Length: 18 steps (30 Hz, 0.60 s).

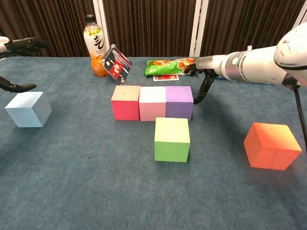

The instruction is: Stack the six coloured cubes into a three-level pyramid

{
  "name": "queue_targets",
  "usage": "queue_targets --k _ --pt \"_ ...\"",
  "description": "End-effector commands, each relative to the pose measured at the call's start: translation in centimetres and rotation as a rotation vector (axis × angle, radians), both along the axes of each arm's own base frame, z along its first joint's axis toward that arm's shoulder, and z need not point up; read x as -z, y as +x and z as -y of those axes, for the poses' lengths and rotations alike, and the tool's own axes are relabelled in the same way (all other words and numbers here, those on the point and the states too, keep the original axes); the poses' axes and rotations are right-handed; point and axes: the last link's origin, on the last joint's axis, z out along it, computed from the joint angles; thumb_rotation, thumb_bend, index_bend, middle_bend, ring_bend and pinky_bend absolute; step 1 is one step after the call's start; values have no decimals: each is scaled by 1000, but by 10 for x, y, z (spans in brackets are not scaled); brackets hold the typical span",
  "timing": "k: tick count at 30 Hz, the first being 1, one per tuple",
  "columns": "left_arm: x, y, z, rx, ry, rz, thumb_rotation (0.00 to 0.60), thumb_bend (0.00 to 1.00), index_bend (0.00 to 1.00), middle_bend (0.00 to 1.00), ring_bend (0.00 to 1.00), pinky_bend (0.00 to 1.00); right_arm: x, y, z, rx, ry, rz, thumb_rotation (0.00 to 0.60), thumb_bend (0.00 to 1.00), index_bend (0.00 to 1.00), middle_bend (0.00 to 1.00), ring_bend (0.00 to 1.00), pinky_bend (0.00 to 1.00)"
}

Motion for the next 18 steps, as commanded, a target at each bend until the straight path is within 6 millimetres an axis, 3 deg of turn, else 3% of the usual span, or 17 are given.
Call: queue_targets --k 1,13,18 --pt "0 0 0 0 2 0 600 344 0 0 0 74 1 2 -1 -5 3 3 600 271 81 168 28 106" --pt "1 0 -1 5 -4 -1 600 344 0 0 0 74 6 8 -3 -11 11 7 600 272 82 168 28 106" --pt "1 3 -5 21 -11 -20 600 343 0 0 0 74 -4 2 -6 -10 4 3 600 272 82 168 28 106"
